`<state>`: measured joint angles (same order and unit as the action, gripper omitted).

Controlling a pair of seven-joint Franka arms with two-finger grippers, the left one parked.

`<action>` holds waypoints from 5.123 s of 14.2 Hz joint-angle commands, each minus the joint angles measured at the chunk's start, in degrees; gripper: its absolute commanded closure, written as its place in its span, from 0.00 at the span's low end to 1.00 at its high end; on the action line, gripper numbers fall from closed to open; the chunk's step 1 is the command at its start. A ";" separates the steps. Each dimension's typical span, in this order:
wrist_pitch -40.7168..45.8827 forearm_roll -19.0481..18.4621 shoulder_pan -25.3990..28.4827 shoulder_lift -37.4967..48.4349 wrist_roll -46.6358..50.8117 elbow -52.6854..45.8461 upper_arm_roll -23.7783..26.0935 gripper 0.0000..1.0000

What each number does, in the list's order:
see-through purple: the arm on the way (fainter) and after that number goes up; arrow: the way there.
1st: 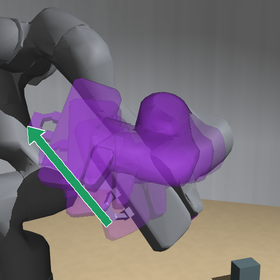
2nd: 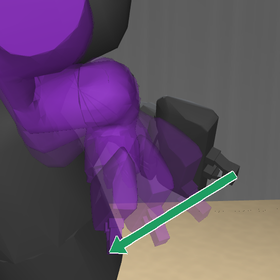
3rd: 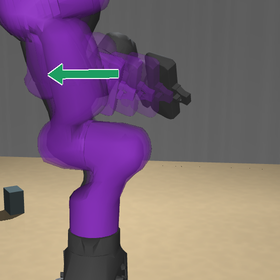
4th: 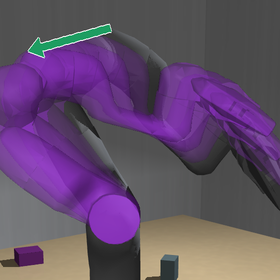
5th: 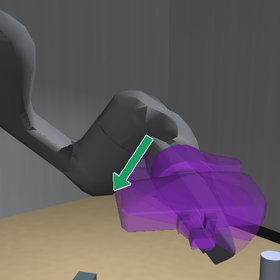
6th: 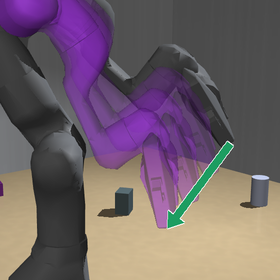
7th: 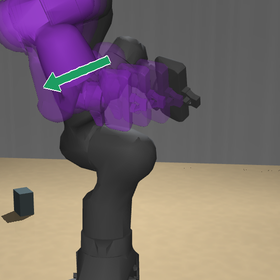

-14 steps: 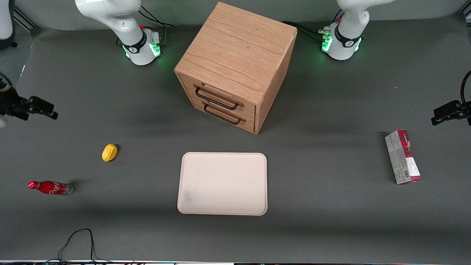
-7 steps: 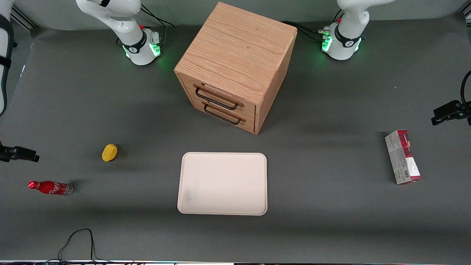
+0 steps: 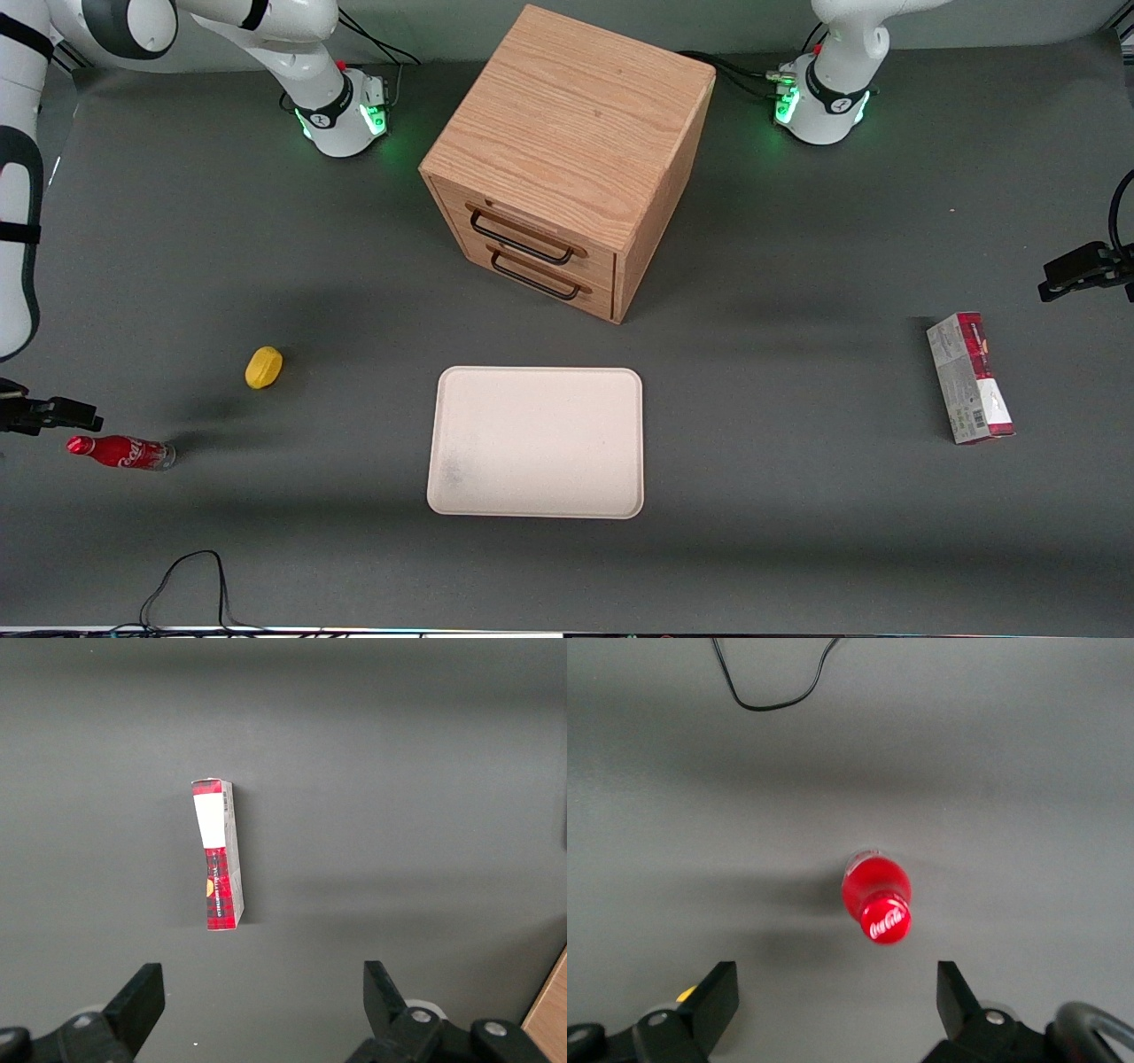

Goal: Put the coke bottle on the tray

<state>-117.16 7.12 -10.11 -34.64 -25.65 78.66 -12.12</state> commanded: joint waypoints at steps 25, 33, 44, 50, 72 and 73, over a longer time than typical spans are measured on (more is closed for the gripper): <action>1.63 2.55 1.13 0.60 3.66 -1.76 1.58 1.00; 18.17 -4.88 12.22 16.17 30.35 -2.90 7.87 1.00; 3.18 -15.55 18.89 5.92 57.12 -3.16 27.86 1.00; -4.22 -20.46 20.83 -2.27 57.12 -3.08 27.07 1.00; -8.82 -23.20 21.01 -1.42 56.53 -0.79 24.18 0.00; -5.57 -21.72 20.92 0.60 53.11 -0.62 22.77 0.00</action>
<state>-127.98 -14.92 10.56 -38.94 30.89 76.79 12.86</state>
